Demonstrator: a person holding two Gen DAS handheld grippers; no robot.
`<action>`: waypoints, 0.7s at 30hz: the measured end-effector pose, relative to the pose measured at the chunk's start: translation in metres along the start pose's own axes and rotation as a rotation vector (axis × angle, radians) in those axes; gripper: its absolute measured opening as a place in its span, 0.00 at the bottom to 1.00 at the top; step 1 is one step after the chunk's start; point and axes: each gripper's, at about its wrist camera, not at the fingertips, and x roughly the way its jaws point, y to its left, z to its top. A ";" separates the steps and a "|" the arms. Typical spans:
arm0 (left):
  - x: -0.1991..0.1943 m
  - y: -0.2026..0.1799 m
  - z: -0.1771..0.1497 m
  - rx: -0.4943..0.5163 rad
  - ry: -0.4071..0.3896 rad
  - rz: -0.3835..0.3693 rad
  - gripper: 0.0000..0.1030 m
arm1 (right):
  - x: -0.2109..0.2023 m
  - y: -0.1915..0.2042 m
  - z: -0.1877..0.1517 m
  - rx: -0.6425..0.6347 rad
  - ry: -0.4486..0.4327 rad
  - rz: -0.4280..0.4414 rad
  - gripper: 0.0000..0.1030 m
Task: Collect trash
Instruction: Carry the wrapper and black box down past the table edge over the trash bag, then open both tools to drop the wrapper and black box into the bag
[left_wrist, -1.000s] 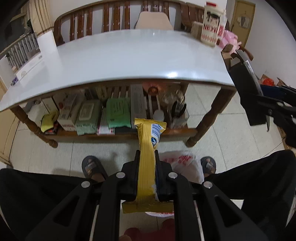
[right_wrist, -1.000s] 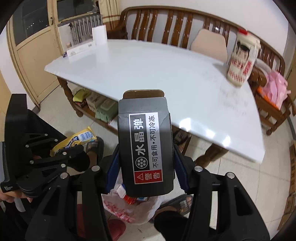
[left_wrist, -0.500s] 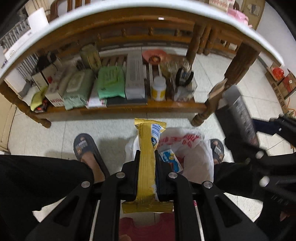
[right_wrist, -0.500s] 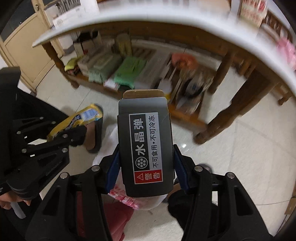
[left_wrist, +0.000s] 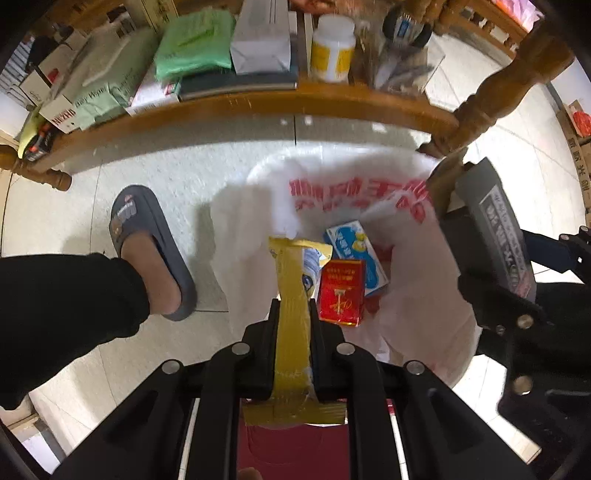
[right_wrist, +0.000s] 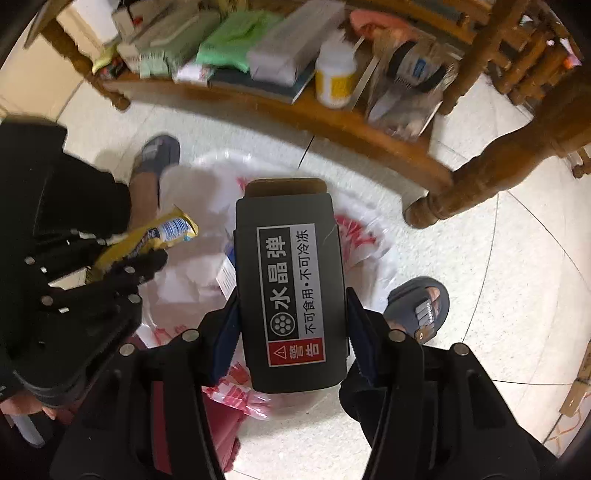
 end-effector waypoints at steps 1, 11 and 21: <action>0.002 -0.001 -0.001 0.002 0.011 -0.016 0.14 | 0.004 -0.001 -0.002 -0.003 0.013 -0.011 0.51; 0.004 0.004 0.003 -0.014 0.009 -0.016 0.50 | 0.003 -0.009 0.000 0.031 0.009 0.002 0.66; -0.011 0.010 0.008 -0.058 -0.045 -0.007 0.66 | -0.011 -0.019 0.001 0.090 -0.030 0.051 0.79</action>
